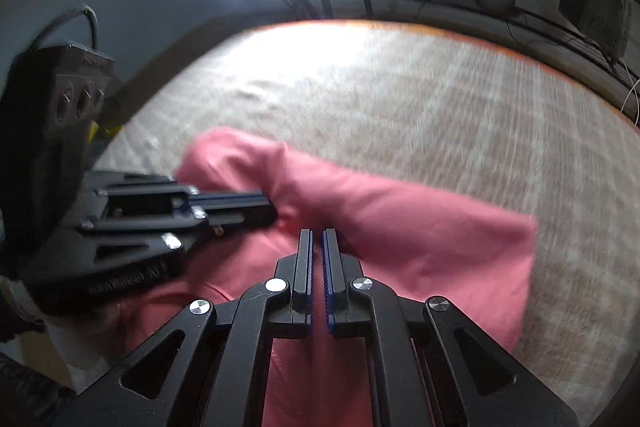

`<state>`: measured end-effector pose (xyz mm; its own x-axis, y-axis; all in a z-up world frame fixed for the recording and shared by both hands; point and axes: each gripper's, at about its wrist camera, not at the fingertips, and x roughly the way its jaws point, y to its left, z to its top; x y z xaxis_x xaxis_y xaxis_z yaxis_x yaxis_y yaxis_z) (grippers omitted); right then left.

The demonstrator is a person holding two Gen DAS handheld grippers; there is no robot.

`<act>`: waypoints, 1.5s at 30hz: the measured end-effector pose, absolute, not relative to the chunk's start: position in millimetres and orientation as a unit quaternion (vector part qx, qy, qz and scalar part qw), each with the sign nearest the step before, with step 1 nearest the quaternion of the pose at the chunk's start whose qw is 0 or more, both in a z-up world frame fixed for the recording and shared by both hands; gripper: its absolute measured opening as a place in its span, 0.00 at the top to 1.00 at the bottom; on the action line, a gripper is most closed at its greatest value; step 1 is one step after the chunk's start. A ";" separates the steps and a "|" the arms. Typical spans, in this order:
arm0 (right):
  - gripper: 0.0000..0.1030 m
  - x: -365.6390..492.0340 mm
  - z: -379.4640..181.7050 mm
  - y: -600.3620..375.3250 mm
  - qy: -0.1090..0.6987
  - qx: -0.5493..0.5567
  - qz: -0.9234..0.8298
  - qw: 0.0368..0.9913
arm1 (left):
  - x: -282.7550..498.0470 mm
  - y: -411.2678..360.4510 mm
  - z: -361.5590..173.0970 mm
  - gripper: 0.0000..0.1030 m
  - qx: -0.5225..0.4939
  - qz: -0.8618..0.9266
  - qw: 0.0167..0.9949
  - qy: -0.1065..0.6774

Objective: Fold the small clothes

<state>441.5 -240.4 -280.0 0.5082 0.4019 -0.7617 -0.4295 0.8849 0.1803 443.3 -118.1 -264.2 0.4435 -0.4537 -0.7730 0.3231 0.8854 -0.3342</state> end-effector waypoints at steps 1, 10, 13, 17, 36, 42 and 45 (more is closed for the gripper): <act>0.98 443.3 -280.4 -241.8 0.436 -0.009 0.241 0.867 | 444.6 -117.9 -264.0 1.00 -0.070 -0.231 0.845 0.476; 0.98 451.7 -249.3 -278.2 0.418 0.054 0.221 0.880 | 450.6 -84.9 -242.9 1.00 -0.100 -0.211 0.856 0.461; 0.98 468.4 -259.5 -289.6 0.431 0.070 0.199 0.878 | 461.3 -76.7 -250.3 1.00 -0.105 -0.196 0.856 0.467; 0.98 473.6 -274.0 -304.8 0.442 0.067 0.169 0.878 | 465.1 -70.8 -266.1 1.00 -0.110 -0.188 0.852 0.476; 0.53 376.1 -276.3 -389.4 0.438 0.257 0.166 0.845 | 394.6 22.1 -263.6 0.59 -0.271 -0.158 0.804 0.505; 0.53 362.2 -299.1 -389.1 0.440 0.300 0.180 0.827 | 392.9 20.6 -277.2 0.59 -0.315 -0.164 0.774 0.525; 0.53 363.0 -305.5 -389.6 0.429 0.339 0.187 0.816 | 396.2 17.5 -278.3 0.59 -0.328 -0.168 0.769 0.522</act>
